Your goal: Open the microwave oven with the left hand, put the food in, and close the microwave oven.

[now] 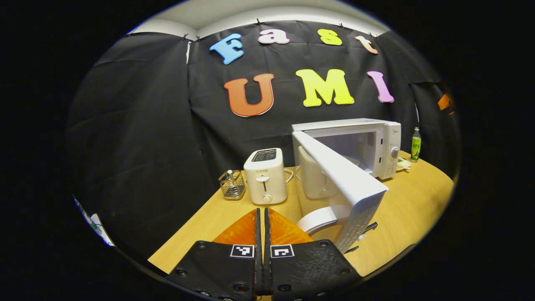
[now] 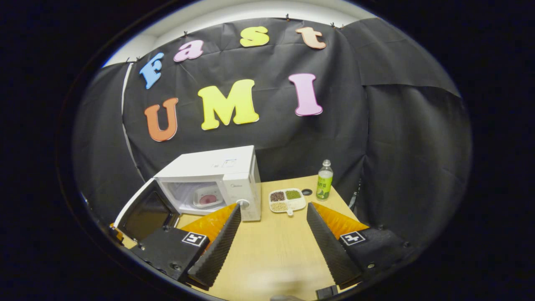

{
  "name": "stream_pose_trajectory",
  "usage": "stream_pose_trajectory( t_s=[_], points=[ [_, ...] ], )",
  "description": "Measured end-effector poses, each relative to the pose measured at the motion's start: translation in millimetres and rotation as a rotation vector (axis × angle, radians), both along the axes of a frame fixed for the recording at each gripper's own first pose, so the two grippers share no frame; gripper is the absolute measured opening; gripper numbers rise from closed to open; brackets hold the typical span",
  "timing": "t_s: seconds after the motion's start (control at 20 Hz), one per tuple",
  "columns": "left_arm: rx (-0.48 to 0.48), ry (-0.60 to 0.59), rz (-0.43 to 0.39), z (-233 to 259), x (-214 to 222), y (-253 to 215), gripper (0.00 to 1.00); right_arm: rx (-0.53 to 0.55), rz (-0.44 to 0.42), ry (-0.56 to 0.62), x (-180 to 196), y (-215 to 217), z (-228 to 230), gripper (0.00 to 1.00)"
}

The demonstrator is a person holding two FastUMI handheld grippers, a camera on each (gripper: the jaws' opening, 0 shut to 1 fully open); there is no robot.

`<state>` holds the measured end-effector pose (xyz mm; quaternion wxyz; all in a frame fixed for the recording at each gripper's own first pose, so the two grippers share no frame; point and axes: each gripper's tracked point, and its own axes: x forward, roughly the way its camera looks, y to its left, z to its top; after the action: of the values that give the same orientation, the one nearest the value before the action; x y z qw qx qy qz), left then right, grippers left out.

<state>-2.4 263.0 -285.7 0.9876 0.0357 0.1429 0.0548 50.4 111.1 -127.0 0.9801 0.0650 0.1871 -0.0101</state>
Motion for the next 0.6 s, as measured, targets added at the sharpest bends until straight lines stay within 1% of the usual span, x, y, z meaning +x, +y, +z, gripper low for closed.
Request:
stream_pose_trajectory(
  t_s=[0.05, 0.25, 0.3, 0.35, 0.45, 0.6],
  points=[
    [-0.006, -0.001, -0.014, -0.2, 1.8, -12.4, 0.0, -0.002, 0.001, 0.001, 1.2, -1.4, -0.6, 1.0],
    [-0.043, -0.007, -0.062, -0.8, 10.8, -66.2, 0.0, 0.002, 0.009, 0.013, 7.2, -10.7, -2.8, 1.0],
    [-0.053, -0.013, -0.076, 2.1, 13.9, -79.8, 0.0, 0.002, 0.011, 0.014, 8.9, -12.5, -2.1, 0.92],
    [-0.061, -0.019, -0.094, 5.7, 17.5, -94.8, 0.0, 0.001, 0.014, 0.017, 10.8, -14.2, -2.3, 1.0],
    [-0.076, -0.031, -0.14, 10.1, 25.0, -123.9, 0.0, -0.011, 0.017, 0.022, 14.4, -20.0, -1.9, 1.0],
    [-0.069, -0.048, -0.21, 15.5, 38.9, -161.8, 0.0, -0.019, 0.022, 0.021, 19.9, -24.8, 3.3, 1.0]
  ],
)
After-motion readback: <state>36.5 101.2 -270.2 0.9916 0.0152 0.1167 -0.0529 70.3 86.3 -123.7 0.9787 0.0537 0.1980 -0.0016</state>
